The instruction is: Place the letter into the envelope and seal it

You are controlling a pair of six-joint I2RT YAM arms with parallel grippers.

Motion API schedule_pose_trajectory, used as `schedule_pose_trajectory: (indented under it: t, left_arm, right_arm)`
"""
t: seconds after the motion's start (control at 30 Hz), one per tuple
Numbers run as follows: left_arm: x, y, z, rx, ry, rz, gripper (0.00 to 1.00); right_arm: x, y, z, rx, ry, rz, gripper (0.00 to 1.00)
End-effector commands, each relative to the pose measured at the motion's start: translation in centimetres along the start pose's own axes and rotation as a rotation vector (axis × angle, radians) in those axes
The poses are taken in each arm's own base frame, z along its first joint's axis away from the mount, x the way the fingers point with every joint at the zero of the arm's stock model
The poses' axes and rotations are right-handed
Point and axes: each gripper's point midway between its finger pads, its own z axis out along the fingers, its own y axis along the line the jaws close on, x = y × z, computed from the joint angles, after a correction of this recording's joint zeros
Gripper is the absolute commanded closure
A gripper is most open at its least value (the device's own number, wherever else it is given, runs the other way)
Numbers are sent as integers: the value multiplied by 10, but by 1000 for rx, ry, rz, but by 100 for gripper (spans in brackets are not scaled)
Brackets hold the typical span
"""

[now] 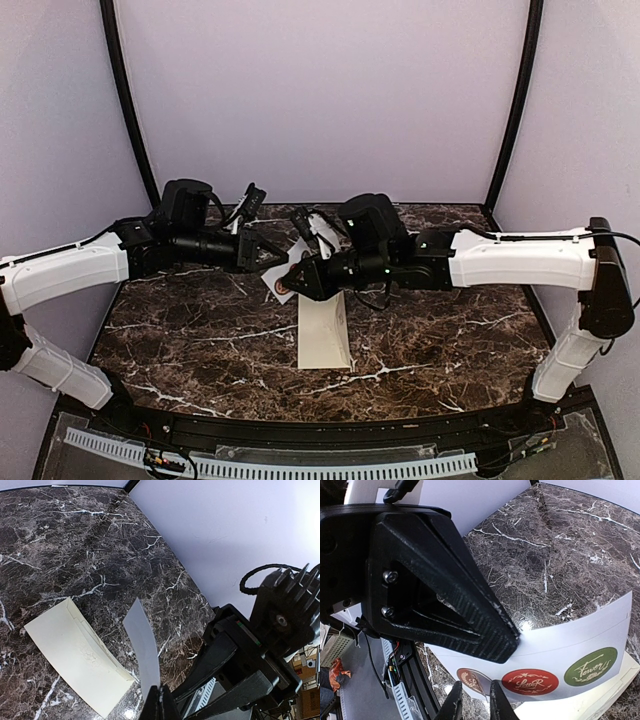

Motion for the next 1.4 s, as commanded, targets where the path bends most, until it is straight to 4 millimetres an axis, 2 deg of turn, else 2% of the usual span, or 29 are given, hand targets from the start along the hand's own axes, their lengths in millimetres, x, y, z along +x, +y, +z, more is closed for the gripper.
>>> schedule_pose_trajectory:
  t: [0.0, 0.37, 0.6, 1.07, 1.37]
  left_arm:
    - [-4, -8, -8, 24, -24, 15, 100]
    - [-4, -8, -9, 23, -24, 15, 100]
    - [-4, -2, -9, -9, -29, 11, 100]
    - [-4, 24, -11, -109, -55, -7, 100]
    - [-3, 33, -12, -125, -58, -18, 100]
  right_arm:
    - [-4, -1, 3, -7, -16, -6, 84]
    - [-5, -1, 4, -4, -15, -8, 100]
    - [-5, 3, 3, -19, -15, -14, 100]
    - [-11, 39, 0, -100, -28, -80, 100]
    - [-12, 51, -4, -120, -31, -97, 100]
